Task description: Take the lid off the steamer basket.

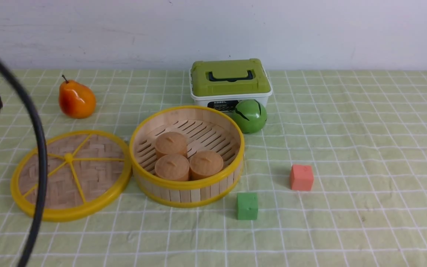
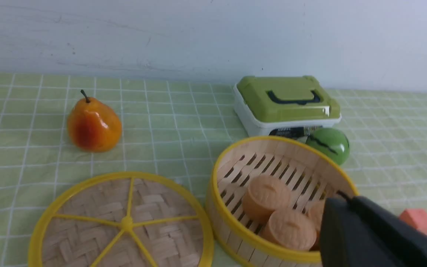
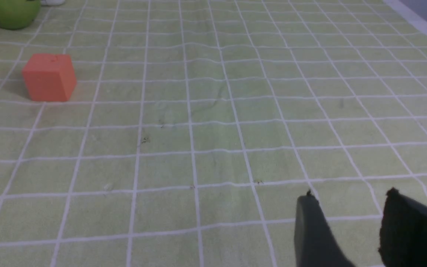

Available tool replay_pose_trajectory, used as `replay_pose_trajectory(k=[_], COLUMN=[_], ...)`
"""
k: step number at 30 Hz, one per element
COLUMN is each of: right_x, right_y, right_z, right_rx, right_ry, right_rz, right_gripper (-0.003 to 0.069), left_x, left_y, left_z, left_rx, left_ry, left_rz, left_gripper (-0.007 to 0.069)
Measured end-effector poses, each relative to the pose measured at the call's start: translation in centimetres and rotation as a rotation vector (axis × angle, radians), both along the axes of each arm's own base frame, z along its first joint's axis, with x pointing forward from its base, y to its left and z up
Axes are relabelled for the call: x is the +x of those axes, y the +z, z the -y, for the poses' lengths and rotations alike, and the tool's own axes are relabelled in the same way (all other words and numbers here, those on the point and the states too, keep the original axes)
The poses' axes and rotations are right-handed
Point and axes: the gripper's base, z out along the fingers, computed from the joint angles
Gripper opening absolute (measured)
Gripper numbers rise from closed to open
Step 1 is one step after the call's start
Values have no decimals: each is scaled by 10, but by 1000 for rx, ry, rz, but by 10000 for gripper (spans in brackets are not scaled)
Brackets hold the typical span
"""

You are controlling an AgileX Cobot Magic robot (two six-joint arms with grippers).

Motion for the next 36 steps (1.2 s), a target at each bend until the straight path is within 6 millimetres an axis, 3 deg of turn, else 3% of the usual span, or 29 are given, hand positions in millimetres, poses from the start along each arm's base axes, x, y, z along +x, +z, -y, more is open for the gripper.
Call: replay_pose_trajectory(k=[4,6,11,20,25,30,33,36], right_x=[0,0,0,0,0,0,0,0], right_y=[0,0,0,0,0,0,0,0], right_z=[0,0,0,0,0,0,0,0], right_rx=[0,0,0,0,0,0,0,0], right_ry=[0,0,0,0,0,0,0,0], right_rz=[0,0,0,0,0,0,0,0], right_gripper=[244,244,244,244,244,244,244,244], left_x=[-13,-14,-17,-24,-47,-76,-78,-77], left_y=[-38,-47,-90,-123,-137,-154,-173,-177], left_z=[-1,-1,-1,0,1,-5,-12,-15], left_rx=[118,135,159,165,197,40,-25,-66], left_ry=[-34,-41,-56,-75,-112,-16,75,128], left_rz=[-31,-49,-170,-270,-192,21,97,102], left_gripper=[-13,-13,-13,-13,-13,-13,-13,-13])
